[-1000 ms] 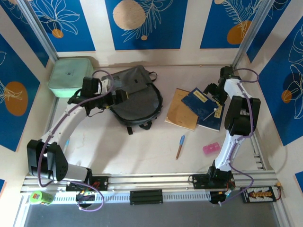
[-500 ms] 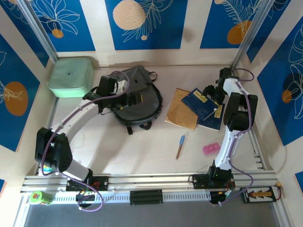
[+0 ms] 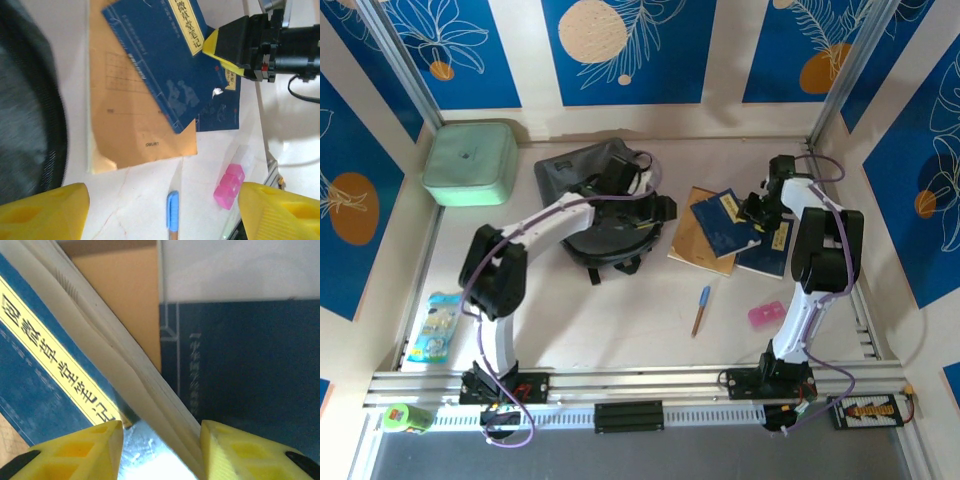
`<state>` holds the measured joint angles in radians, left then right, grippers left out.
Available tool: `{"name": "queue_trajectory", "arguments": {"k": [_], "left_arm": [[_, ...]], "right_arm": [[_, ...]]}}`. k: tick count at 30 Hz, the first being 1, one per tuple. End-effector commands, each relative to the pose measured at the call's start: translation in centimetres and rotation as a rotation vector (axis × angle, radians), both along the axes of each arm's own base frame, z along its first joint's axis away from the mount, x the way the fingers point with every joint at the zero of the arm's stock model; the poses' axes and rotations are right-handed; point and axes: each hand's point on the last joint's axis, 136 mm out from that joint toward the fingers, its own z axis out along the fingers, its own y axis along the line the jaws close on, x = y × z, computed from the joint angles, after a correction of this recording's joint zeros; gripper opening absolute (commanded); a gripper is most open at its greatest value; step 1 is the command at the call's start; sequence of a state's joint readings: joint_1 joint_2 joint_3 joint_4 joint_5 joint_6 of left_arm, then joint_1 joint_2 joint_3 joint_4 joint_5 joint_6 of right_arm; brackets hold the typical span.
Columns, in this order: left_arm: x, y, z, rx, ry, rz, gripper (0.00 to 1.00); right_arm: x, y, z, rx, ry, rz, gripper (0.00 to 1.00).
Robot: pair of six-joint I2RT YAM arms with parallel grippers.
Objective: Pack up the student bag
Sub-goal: Move the book to the book.
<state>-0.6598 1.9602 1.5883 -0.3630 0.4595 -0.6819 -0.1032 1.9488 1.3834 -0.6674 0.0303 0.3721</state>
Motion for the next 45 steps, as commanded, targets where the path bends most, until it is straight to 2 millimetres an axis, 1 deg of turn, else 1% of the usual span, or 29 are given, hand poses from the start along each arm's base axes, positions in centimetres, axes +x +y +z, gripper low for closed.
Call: {"name": "queue_trajectory", "arguments": {"k": [1, 2, 4, 6, 8, 10, 11, 15, 17, 21, 23, 25, 33, 38, 40, 42, 45], "left_arm": [[0.0, -2.1, -1.4, 0.049, 0.051, 0.018, 0.65], [0.0, -2.7, -2.1, 0.08, 0.068, 0.017, 0.59], [-0.1, -3.2, -3.5, 0.17, 0.074, 0.027, 0.51], [-0.2, -3.8, -4.4, 0.232, 0.054, 0.025, 0.47], [-0.2, -4.1, -5.6, 0.284, 0.047, 0.038, 0.44], [-0.1, -4.5, -6.8, 0.297, 0.06, 0.042, 0.41], [-0.1, -5.0, -7.2, 0.284, 0.074, 0.032, 0.4], [-0.4, -7.2, -7.6, 0.246, 0.075, -0.016, 0.38], [-0.3, -7.8, -8.4, 0.234, 0.092, -0.016, 0.37], [-0.1, -7.7, -10.0, 0.258, 0.122, 0.014, 0.37], [0.0, -7.5, -10.6, 0.277, 0.122, 0.026, 0.41], [0.1, -7.4, -10.8, 0.283, 0.12, 0.032, 0.42], [-0.5, -8.7, -12.5, 0.221, 0.195, 0.016, 0.42], [-0.9, -9.9, -12.2, 0.159, 0.233, -0.004, 0.38], [-1.1, -10.6, -11.5, 0.102, 0.256, -0.024, 0.36], [-1.3, -11.7, -9.6, 0.014, 0.268, -0.042, 0.34], [-1.3, -12.7, -5.5, -0.117, 0.225, -0.07, 0.32]], "right_arm": [[-1.2, 1.5, 0.0, 0.042, 0.017, 0.001, 0.44], [-1.6, 1.7, -0.3, 0.047, 0.027, 0.002, 0.43], [-2.3, 2.3, -0.7, 0.06, 0.044, -0.003, 0.39], [-2.9, 2.7, -0.9, 0.07, 0.055, -0.006, 0.36], [-3.6, 2.9, -1.0, 0.079, 0.061, -0.015, 0.33], [-4.2, 3.2, -1.0, 0.093, 0.066, -0.02, 0.31], [-4.5, 3.4, -1.0, 0.099, 0.065, -0.021, 0.31], [-5.2, 4.0, -1.3, 0.114, 0.079, -0.017, 0.27], [-5.5, 4.3, -1.4, 0.122, 0.09, -0.012, 0.27], [-6.0, 4.5, -1.4, 0.112, 0.099, -0.009, 0.26], [-6.1, 4.3, -1.5, 0.107, 0.103, -0.012, 0.26], [-6.2, 4.3, -1.5, 0.104, 0.107, -0.011, 0.26], [-6.4, 4.5, -1.9, 0.114, 0.123, -0.01, 0.24], [-6.6, 4.6, -2.2, 0.123, 0.137, -0.007, 0.22], [-6.5, 4.8, -2.2, 0.14, 0.137, -0.007, 0.2], [-6.4, 5.1, -2.1, 0.161, 0.135, -0.009, 0.19], [-6.3, 5.2, -2.0, 0.173, 0.129, -0.012, 0.19]]}}
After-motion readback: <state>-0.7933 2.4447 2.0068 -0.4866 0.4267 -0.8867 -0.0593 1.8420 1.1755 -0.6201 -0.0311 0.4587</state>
